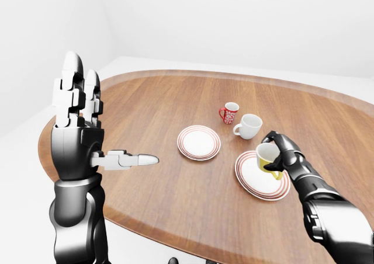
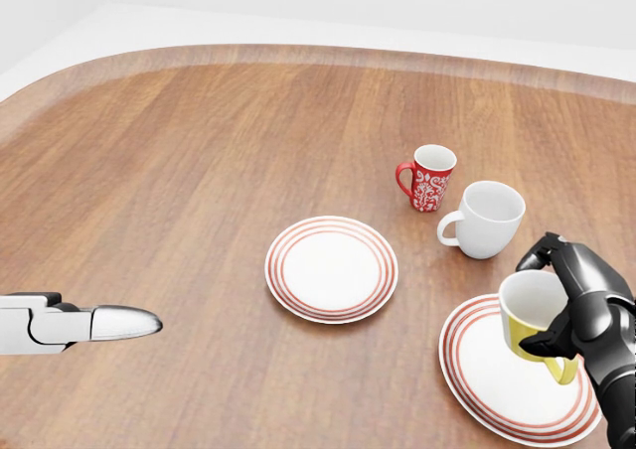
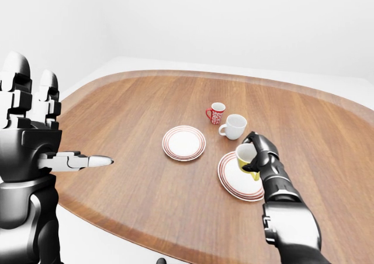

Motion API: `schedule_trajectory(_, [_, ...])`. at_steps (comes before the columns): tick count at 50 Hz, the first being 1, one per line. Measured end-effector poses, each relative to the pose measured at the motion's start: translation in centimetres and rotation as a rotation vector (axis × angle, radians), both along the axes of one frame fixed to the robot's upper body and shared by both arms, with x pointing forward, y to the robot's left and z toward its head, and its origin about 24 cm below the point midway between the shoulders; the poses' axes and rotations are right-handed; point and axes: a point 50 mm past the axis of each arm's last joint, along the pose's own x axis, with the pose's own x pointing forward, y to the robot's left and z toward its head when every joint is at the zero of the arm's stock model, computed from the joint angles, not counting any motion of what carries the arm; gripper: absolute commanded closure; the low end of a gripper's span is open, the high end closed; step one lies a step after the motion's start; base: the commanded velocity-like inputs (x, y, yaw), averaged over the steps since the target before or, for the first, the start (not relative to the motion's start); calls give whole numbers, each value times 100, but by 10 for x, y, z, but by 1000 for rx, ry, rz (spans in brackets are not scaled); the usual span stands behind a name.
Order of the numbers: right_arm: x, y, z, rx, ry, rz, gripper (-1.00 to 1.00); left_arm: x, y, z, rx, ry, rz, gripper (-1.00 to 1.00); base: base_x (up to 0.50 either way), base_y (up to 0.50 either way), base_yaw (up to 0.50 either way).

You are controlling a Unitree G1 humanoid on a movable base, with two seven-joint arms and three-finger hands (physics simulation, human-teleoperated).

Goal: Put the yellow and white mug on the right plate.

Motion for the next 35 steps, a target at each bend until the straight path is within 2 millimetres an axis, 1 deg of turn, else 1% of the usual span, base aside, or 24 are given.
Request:
schedule_trajectory(23, [5,18,-5,-4,-3,31,100,0,0,1,0,-4,0,-100,0,0,0])
schedule_trajectory(35, [6,22,-7,-5,1,36,100,0,0,0,0,-1,0,-100,0,0,0])
